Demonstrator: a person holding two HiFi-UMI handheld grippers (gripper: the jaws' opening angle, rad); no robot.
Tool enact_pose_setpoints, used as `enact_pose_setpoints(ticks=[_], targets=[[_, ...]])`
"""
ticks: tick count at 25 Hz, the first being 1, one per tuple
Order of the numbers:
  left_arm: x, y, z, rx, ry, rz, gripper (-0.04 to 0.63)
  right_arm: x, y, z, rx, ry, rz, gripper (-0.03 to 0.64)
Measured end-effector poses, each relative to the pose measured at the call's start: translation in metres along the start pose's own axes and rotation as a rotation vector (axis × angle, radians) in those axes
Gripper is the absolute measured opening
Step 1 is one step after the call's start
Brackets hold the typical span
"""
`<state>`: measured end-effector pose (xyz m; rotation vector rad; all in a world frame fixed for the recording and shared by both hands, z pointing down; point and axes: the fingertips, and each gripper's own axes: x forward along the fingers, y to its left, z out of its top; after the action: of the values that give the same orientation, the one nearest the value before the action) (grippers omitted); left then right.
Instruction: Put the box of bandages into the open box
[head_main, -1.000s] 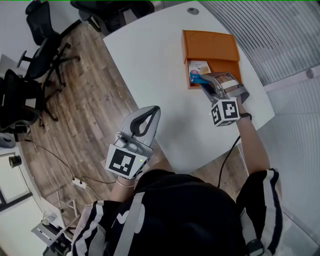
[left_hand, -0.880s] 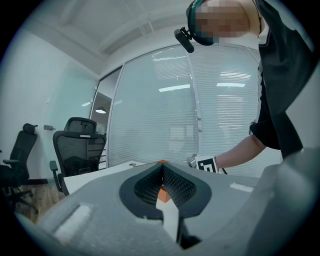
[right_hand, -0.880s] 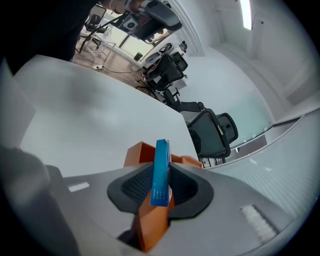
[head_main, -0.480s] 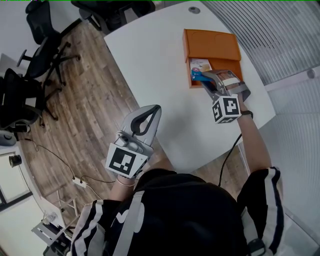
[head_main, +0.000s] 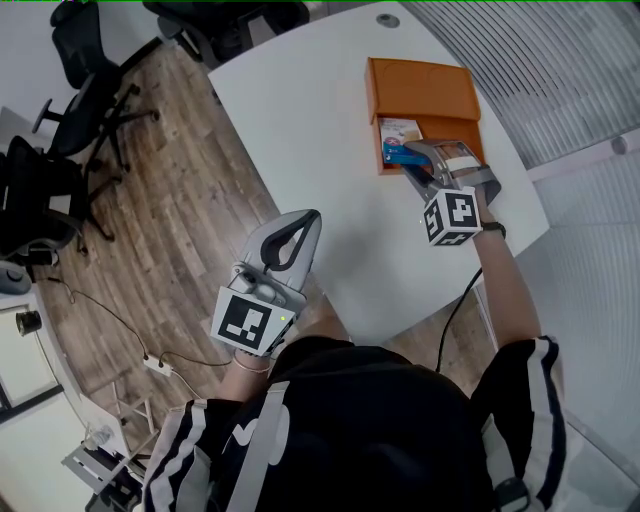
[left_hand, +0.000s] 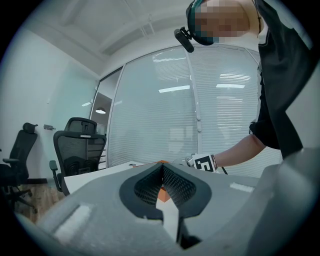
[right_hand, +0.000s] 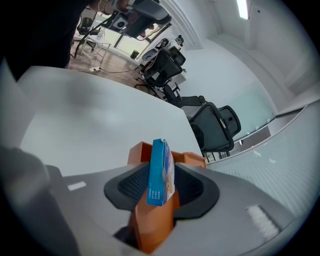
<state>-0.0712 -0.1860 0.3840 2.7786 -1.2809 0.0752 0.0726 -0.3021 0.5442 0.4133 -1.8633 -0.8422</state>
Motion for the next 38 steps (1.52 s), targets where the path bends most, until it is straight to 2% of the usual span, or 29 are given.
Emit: enact_pose_setpoints(ticks=[7,10,14,18,24,28,30,33,38], targets=[[-0.007,-0.005,0.004,-0.003,-0.007,0.001,0.0,-0.007,0.004,0.002,0.01,0.003,0.011,0.154],[-0.007,-0.007,0.012,-0.005,-0.044,-0.007,0.0,-0.009,0.007,0.004,0.016,0.002,0.013,0.16],[-0.008,-0.007,0.004,0.002,-0.013,0.007,0.0,-0.007,0.011,0.003,0.023,0.004,0.005,0.158],[-0.009,-0.01,0.014,0.003,-0.049,-0.004,0.0,-0.01,0.014,0.006,0.026,0.003,0.007,0.16],[-0.012,-0.011,0.01,0.009,-0.021,0.01,0.0,-0.013,0.018,0.008,0.036,-0.002,0.003,0.161],[-0.012,-0.014,0.023,0.016,-0.084,0.004,0.0,-0.025,0.015,0.013,0.077,-0.015,-0.027,0.161],[-0.013,-0.015,0.023,0.018,-0.083,0.006,0.0,-0.034,0.013,0.017,0.108,-0.026,-0.051,0.163],[-0.015,-0.017,0.017,0.019,-0.036,0.009,0.0,-0.048,0.009,0.023,0.157,-0.043,-0.085,0.163],[-0.014,-0.02,0.02,0.024,-0.042,0.009,0.0,-0.072,0.001,0.035,0.285,-0.089,-0.142,0.163]])
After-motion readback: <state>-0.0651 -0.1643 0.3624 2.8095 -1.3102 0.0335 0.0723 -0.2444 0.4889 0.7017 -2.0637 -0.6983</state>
